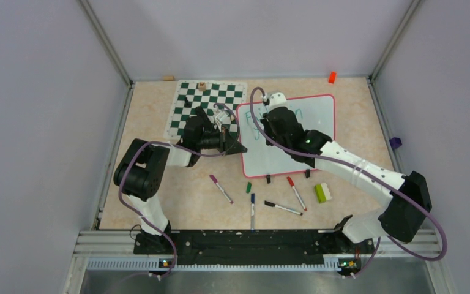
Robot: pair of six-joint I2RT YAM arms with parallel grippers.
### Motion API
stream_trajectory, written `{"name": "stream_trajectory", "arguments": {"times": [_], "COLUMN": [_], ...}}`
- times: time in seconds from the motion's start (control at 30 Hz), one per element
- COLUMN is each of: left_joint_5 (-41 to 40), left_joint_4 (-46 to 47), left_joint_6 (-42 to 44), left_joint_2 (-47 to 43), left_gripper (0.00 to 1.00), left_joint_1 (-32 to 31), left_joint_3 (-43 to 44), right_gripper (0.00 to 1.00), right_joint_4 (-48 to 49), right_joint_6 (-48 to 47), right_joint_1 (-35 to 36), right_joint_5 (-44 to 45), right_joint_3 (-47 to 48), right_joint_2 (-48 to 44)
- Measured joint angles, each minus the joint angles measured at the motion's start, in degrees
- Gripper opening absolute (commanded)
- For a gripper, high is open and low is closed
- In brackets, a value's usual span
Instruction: Write a sentence on the whiteboard
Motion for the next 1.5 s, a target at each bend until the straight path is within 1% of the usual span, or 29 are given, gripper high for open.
{"name": "stream_trajectory", "arguments": {"times": [0.23, 0.47, 0.6, 0.83, 1.5], "left_joint_5": [0.0, 0.0, 0.0, 0.0, 0.0], "left_joint_4": [-0.1, 0.1, 0.1, 0.0, -0.3], "left_joint_6": [0.2, 0.2, 0.1, 0.2, 0.2], "left_joint_2": [-0.2, -0.2, -0.2, -0.2, -0.5], "left_gripper": [0.00, 0.00, 0.00, 0.00, 0.00], "left_joint_1": [-0.1, -0.2, -0.2, -0.2, -0.3], "left_joint_3": [0.0, 0.0, 0.0, 0.0, 0.0], "right_gripper": [0.00, 0.00, 0.00, 0.00, 0.00], "right_joint_4": [0.8, 1.0, 1.3, 1.4, 2.6], "right_joint_6": [-0.4, -0.5, -0.7, -0.8, -1.4], "right_joint_1": [0.0, -0.8, -1.9, -2.1, -2.1], "right_joint_5": [-0.8, -0.9, -0.2, 0.2, -0.3], "right_joint_3": [-0.4, -4.5, -5.6, -8.1, -8.0], "right_joint_2": [-0.6, -7.4, -9.3, -9.4, -7.6]}}
